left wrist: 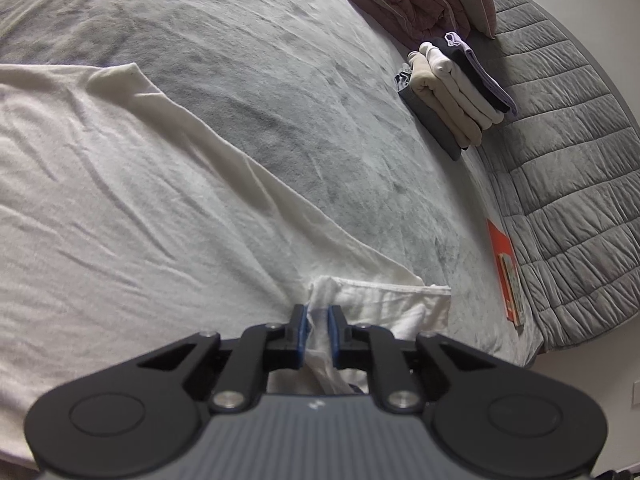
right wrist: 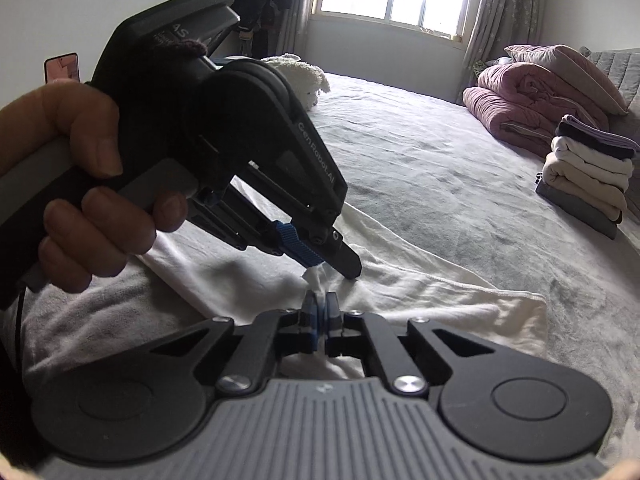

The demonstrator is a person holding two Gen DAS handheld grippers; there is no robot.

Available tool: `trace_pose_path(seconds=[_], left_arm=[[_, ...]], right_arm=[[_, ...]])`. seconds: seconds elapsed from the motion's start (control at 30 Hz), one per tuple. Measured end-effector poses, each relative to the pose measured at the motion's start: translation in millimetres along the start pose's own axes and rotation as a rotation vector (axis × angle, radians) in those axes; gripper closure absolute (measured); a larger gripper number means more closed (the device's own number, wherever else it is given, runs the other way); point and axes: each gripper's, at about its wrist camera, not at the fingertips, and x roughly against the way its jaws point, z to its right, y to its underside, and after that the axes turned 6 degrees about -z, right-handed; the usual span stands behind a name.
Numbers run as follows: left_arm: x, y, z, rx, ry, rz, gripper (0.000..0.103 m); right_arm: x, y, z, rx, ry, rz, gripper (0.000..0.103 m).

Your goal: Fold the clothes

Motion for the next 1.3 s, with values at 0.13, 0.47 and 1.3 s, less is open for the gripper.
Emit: trace_pose_path(seconds=[0.13, 0.47, 1.3], left_arm=[[10.2, -7.9, -4.2, 0.018, 0.040, -0.041, 0.043], [-0.8, -4.9, 3.0, 0.056, 0.049, -0.055, 0.057], [81.6, -25.1, -7.8, -0.211, -0.323, 0.194, 0.101]], right_arm=[[5.4, -8.8, 9.9, -0.049, -0.012, 0.006, 0.101], [8.8, -13.8, 14.2, -0.070, -0.011, 0.023, 0.101], [-42.1, -62.1, -49.0, -0.259, -0.183, 0.024, 0.101]])
